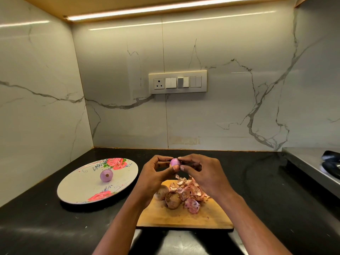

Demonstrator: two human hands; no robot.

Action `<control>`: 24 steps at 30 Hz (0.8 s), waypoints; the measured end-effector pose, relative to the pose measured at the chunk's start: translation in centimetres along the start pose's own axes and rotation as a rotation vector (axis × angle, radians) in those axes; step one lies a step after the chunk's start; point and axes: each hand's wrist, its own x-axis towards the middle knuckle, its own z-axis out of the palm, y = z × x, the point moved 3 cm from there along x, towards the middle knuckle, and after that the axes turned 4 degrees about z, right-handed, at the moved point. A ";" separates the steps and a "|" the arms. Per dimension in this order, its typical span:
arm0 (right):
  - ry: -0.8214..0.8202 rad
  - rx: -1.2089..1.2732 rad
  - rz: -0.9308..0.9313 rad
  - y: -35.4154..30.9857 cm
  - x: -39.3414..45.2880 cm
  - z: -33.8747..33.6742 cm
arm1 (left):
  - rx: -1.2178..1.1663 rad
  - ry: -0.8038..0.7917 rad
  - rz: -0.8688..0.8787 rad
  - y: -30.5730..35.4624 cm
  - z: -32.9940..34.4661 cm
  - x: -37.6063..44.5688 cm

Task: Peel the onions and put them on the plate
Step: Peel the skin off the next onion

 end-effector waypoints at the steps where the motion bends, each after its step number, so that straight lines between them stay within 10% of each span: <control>1: 0.010 0.002 -0.009 0.1 -0.1 0.0 | 0.013 0.001 0.006 0.1 -0.1 0.0; 24: 0.188 0.154 0.171 0.3 0.1 -0.1 | 0.066 -0.089 0.074 1.0 0.5 -0.4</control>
